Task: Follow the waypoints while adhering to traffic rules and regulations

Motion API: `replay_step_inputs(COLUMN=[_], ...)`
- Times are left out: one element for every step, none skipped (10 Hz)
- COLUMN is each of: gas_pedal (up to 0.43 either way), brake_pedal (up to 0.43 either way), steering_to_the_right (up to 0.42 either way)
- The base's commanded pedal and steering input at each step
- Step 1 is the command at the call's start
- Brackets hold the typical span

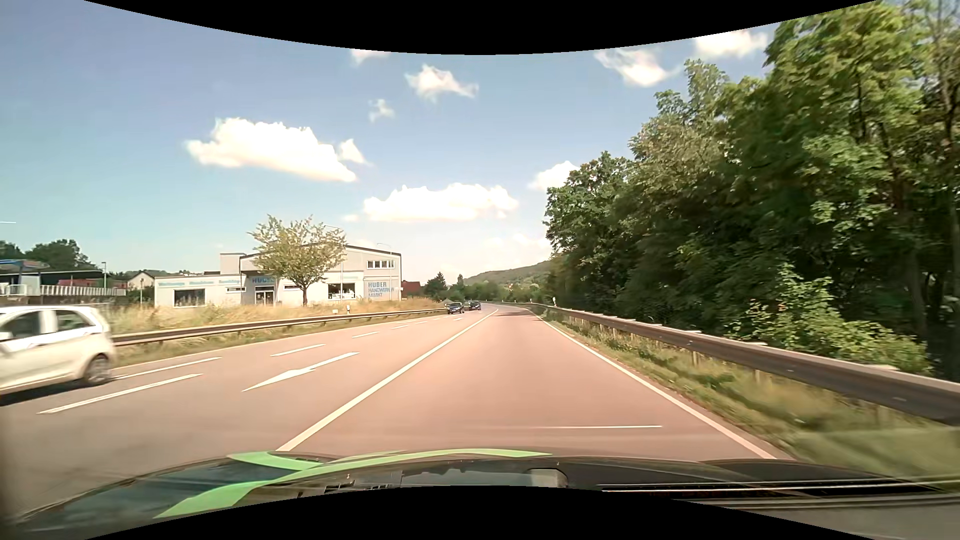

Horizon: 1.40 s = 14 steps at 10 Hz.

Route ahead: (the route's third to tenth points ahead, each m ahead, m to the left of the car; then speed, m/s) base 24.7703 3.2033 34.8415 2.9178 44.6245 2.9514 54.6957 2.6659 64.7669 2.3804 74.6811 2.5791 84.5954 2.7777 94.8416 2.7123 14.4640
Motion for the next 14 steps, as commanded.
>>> replay_step_inputs(gas_pedal=[0.260,0.268,0.268,0.268,0.268,0.260,0.240,0.240,0.240,0.248,0.248,0.248,0.260,0.268], brake_pedal=[0.000,0.000,0.000,0.000,0.000,0.000,0.000,0.000,0.000,0.000,0.000,0.000,0.000,0.000], steering_to_the_right=[0.005,0.004,0.005,0.004,0.004,0.004,0.003,0.001,-0.001,-0.002,-0.001,-0.002,-0.002,-0.002])
